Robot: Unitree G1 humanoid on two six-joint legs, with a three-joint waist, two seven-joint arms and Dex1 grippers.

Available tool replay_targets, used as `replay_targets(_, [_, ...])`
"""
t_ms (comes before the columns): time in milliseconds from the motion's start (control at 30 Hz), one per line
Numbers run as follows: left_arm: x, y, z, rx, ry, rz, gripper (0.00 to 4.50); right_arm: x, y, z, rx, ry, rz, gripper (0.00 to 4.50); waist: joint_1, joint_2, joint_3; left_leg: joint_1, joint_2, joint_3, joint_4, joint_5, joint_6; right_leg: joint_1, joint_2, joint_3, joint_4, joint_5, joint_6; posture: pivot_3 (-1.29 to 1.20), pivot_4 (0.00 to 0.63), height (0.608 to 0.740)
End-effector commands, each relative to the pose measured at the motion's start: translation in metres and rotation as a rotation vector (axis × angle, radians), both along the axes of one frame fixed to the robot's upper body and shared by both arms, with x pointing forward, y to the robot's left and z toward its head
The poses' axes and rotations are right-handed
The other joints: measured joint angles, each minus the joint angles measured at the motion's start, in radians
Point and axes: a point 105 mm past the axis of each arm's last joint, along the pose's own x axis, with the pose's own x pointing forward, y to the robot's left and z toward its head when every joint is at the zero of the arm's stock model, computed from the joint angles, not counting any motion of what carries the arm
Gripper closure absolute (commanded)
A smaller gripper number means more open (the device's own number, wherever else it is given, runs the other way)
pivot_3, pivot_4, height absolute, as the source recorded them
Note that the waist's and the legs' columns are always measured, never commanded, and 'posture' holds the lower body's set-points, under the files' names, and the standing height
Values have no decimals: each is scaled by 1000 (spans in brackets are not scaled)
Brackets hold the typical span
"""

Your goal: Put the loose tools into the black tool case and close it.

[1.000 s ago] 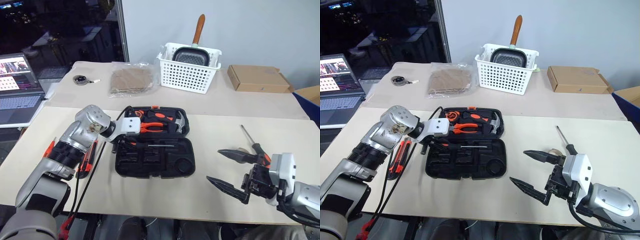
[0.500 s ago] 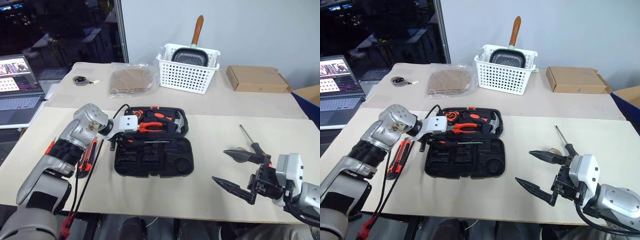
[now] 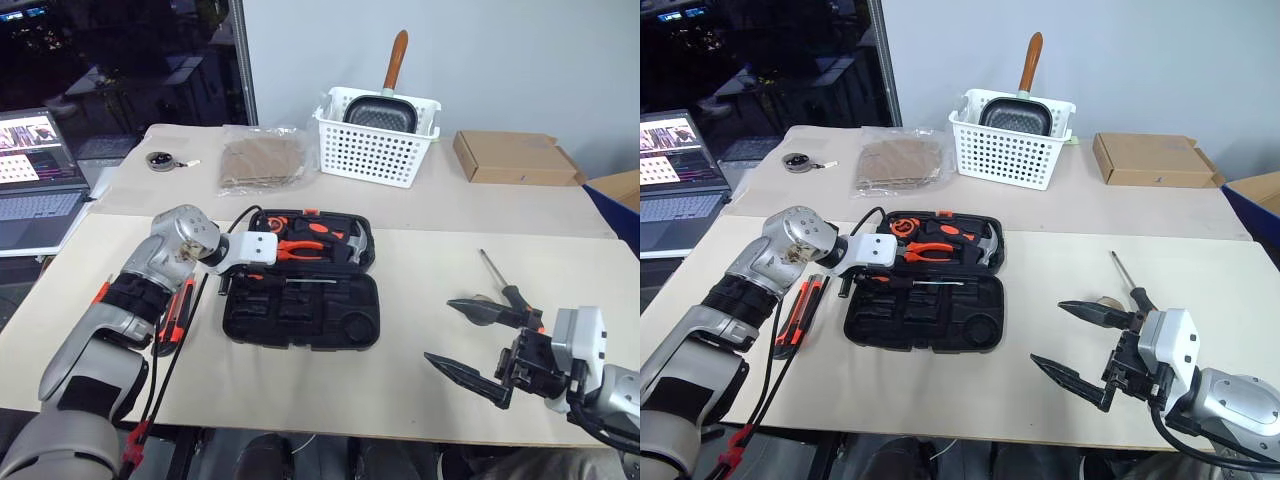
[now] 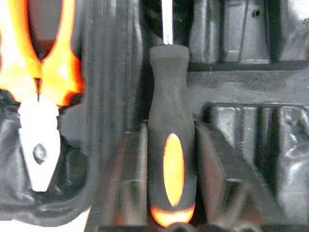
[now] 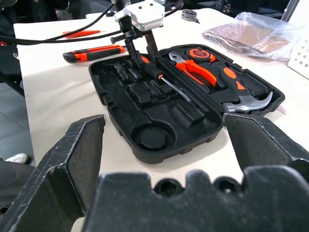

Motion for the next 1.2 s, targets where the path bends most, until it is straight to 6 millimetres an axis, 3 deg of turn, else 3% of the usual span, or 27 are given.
replay_targets(33, [-16, 0, 43, -208, -40, 55, 1683, -2, 3, 8, -1, -51, 13, 0, -4, 0, 0, 0, 0, 0, 0, 0, 0, -1, 0, 0, 0, 0, 0, 0, 150, 740])
replay_targets(100, [-26, -2, 48, -337, -15, 123, 1683, -2, 4, 7, 0, -51, 14, 0, -7, 0, 0, -1, 0, 0, 0, 0, 0, -1, 0, 1, 0, 0, 0, 0, 150, 740])
replay_targets(200, [-32, -12, 48, -594, 7, 264, 2332, 1, 3, 7, 6, -52, 11, 0, -6, 1, -1, 0, 0, 0, 0, 0, 0, 0, -1, 1, 0, -1, 2, 0, 150, 740])
replay_targets(400, [-23, -25, 21, -864, -81, 521, 4493, 7, 4, 8, 29, -60, -6, 0, 1, 0, 0, 0, -1, -2, 2, 0, -1, 2, -1, 1, 1, -1, 3, 0, 150, 740])
replay_targets(533, [-12, -28, 3, -918, -155, 663, 4493, 7, 4, 8, 25, -61, -14, 0, 1, 0, 0, 1, -1, -3, 2, 1, -2, 3, 0, 1, 1, 1, 1, 0, 150, 740])
replay_targets(667, [-14, -32, -22, -887, -145, 695, 4493, 8, 2, 10, 15, -66, -27, 0, -6, 1, -1, 2, -1, -3, 1, 1, -3, 3, 0, 2, 0, 1, 1, 0, 150, 740])
replay_targets(1067, [-17, -26, -103, -580, -123, 679, 4493, 7, -4, 8, -10, -68, -69, 0, -1, 4, -12, 10, -1, -2, 0, 1, -2, 12, -1, 1, -2, 1, 1, 0, 150, 740])
replay_targets(1200, [-13, -25, -113, -496, -138, 654, 4493, 10, -9, 7, -21, -52, -116, 0, 1, 8, -22, 20, -1, -2, 0, -2, -6, 20, -3, 1, -3, -5, 3, 0, 150, 740])
